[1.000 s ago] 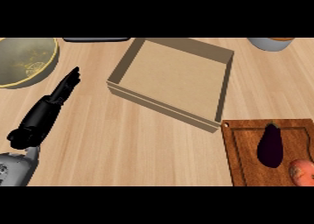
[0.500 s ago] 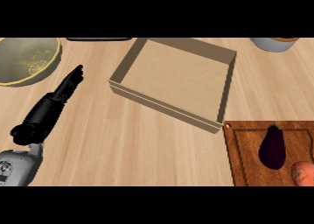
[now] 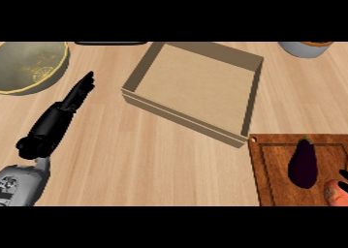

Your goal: Pick the squash from the cutting board and place it in the cardboard box

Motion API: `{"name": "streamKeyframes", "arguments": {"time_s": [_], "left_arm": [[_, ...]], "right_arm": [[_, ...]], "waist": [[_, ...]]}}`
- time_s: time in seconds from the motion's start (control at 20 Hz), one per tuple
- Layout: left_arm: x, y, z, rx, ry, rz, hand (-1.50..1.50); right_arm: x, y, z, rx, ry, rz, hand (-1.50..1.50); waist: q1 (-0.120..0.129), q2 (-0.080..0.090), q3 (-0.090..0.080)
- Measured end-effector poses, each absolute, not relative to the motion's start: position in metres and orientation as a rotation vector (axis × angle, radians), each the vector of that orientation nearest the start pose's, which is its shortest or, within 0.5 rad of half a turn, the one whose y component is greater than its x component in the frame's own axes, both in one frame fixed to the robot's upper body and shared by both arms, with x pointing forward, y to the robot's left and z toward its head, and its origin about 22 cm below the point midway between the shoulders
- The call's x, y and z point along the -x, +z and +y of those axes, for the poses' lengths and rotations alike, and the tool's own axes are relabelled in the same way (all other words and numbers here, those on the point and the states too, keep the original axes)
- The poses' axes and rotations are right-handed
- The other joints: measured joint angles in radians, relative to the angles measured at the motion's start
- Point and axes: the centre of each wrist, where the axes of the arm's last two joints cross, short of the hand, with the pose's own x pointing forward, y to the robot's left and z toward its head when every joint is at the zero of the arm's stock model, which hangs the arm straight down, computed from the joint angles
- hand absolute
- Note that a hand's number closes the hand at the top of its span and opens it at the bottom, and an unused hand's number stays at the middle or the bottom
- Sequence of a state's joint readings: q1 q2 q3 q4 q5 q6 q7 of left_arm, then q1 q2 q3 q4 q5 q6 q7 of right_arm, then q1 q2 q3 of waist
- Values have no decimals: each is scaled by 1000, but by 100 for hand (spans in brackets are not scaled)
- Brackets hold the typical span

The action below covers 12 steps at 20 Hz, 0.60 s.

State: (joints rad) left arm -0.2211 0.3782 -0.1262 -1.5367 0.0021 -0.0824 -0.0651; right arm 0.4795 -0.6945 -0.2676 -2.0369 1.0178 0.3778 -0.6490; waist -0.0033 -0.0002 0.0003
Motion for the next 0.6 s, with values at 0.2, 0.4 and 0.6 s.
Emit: {"name": "streamKeyframes", "arguments": {"time_s": [0.2, 0.4, 0.6], "left_arm": [[-286, 64, 270, -103, -526, -1746, 0], [-287, 61, 270, -107, -528, -1750, 0], [-293, 62, 274, -103, -528, -1749, 0]], "right_arm": [[-139, 122, -385, 748, 1802, -1198, -150], [-147, 110, -385, 731, 1802, -1202, -150], [-148, 98, -390, 710, 1808, -1192, -150]], "waist": [[0, 0, 0], [1, 0, -1], [-1, 0, 0]]}}
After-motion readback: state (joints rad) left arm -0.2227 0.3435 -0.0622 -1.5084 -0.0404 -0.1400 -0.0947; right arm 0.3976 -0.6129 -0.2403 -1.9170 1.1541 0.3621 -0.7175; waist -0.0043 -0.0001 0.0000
